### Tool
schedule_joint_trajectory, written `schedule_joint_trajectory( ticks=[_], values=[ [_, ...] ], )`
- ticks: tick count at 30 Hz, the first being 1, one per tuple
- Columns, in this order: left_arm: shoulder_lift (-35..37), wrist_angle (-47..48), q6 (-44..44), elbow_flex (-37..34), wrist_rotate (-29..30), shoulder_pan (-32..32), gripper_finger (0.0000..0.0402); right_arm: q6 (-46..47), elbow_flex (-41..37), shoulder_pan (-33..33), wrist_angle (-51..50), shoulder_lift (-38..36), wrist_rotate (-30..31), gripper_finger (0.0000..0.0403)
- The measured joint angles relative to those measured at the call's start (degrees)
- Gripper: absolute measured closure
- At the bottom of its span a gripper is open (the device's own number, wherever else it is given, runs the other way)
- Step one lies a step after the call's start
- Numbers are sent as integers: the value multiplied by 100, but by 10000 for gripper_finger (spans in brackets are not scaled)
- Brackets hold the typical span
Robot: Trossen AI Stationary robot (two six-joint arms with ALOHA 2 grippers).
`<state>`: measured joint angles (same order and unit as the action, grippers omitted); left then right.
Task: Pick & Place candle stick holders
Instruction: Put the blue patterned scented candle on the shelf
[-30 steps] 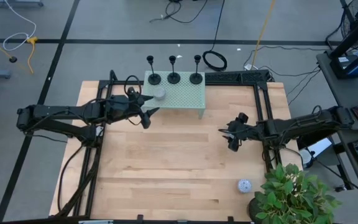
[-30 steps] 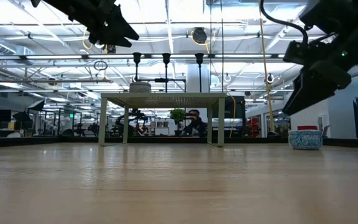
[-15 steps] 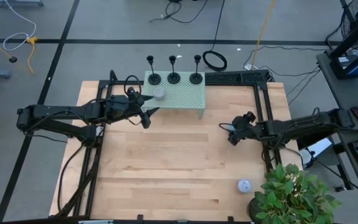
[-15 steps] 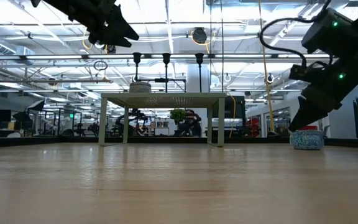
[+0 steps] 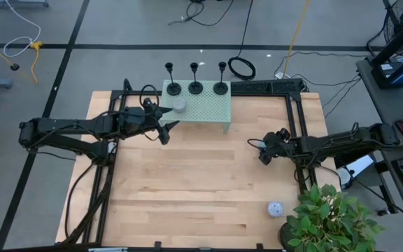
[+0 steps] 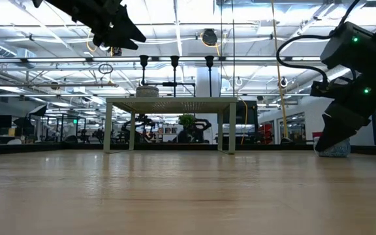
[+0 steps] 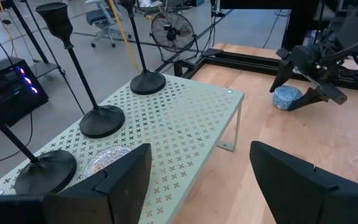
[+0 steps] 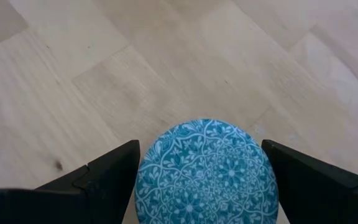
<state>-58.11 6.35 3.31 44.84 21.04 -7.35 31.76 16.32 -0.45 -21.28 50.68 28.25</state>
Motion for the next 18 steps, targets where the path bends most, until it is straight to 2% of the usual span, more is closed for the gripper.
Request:
schedule_joint_trajectory(
  ticks=[8, 12, 18],
  values=[
    [0, 9, 4, 0, 0, 0, 128, 57, 0, 0, -2, 0, 6, 73],
    [0, 44, 32, 0, 0, 0, 128, 395, 0, 0, 46, 0, 0, 74],
    [0, 206, 161, 0, -2, 0, 128, 367, 0, -2, 596, 2, -83, 100]
  ],
)
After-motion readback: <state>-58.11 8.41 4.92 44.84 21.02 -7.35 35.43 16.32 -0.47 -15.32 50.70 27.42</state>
